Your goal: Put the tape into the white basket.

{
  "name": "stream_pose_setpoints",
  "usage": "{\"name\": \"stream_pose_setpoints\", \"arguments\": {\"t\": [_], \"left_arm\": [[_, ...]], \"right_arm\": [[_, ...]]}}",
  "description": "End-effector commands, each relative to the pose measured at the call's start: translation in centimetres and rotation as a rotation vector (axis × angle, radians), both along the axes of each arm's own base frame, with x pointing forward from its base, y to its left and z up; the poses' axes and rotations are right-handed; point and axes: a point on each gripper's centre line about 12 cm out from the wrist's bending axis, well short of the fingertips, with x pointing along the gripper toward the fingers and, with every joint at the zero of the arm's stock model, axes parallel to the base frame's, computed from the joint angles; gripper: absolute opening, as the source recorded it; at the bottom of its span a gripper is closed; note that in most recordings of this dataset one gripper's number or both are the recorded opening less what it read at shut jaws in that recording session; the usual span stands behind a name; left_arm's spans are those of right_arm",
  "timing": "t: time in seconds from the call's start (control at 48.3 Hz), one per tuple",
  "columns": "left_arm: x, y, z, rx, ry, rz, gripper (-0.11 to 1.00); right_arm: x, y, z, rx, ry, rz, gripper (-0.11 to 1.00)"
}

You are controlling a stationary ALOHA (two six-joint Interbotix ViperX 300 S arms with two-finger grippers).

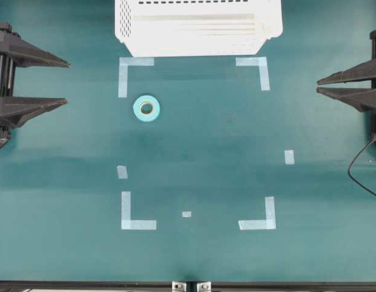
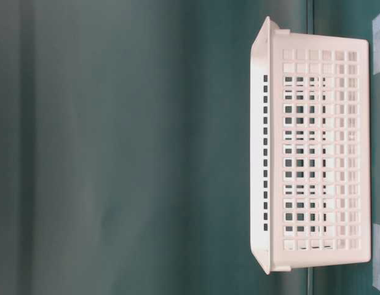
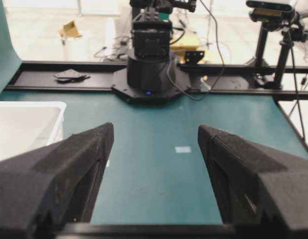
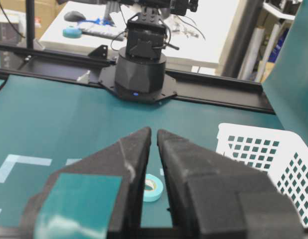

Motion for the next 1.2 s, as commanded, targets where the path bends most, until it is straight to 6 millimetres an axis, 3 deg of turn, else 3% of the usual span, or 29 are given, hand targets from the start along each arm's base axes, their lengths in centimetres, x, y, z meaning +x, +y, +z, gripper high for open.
{"name": "stream_pose_setpoints", "arguments": {"t": [0.0, 0.041, 0.145, 0.248, 0.559, 0.683, 0.849, 0.932, 0.973, 1.18], "left_arm": [[0.2, -0.3, 0.6, -0.012, -0.023, -0.013, 0.24], [0.2, -0.3, 0.6, -0.013, -0.021, -0.014, 0.22], [0.2, -0.4, 0.2, -0.021, -0.012, -0.021, 0.02], [0.1, -0.5, -0.1, -0.021, -0.006, -0.022, -0.08], [0.0, -0.4, -0.9, -0.018, 0.017, -0.020, -0.08], [-0.3, -0.4, -1.3, -0.020, 0.026, -0.020, 0.03], [-0.5, -0.4, -2.4, -0.021, 0.095, -0.021, 0.39], [-0.7, -0.4, -2.7, -0.023, 0.121, -0.022, 0.41], [-0.9, -0.4, -2.7, -0.023, 0.128, -0.022, 0.42], [-2.6, -0.4, -3.5, -0.022, 0.106, -0.021, 0.40]], "right_arm": [[0.2, 0.1, 0.6, 0.005, -0.018, 0.005, 0.24], [0.1, 0.1, 0.4, 0.005, -0.011, 0.005, 0.21], [0.2, 0.1, 0.3, 0.014, -0.003, 0.005, 0.03], [0.2, 0.1, 0.1, 0.034, 0.008, 0.007, 0.01], [0.5, 0.1, 0.1, 0.052, 0.016, 0.008, 0.01], [0.5, 0.1, 0.1, 0.049, 0.019, 0.008, 0.22], [0.7, 0.1, 0.1, 0.050, 0.026, 0.007, 0.72], [1.1, 0.1, 0.3, 0.049, 0.046, 0.009, 0.91], [1.3, 0.1, 0.4, 0.050, 0.058, 0.007, 0.95], [3.6, -0.1, 0.5, 0.051, 0.136, -0.006, 0.95]]}}
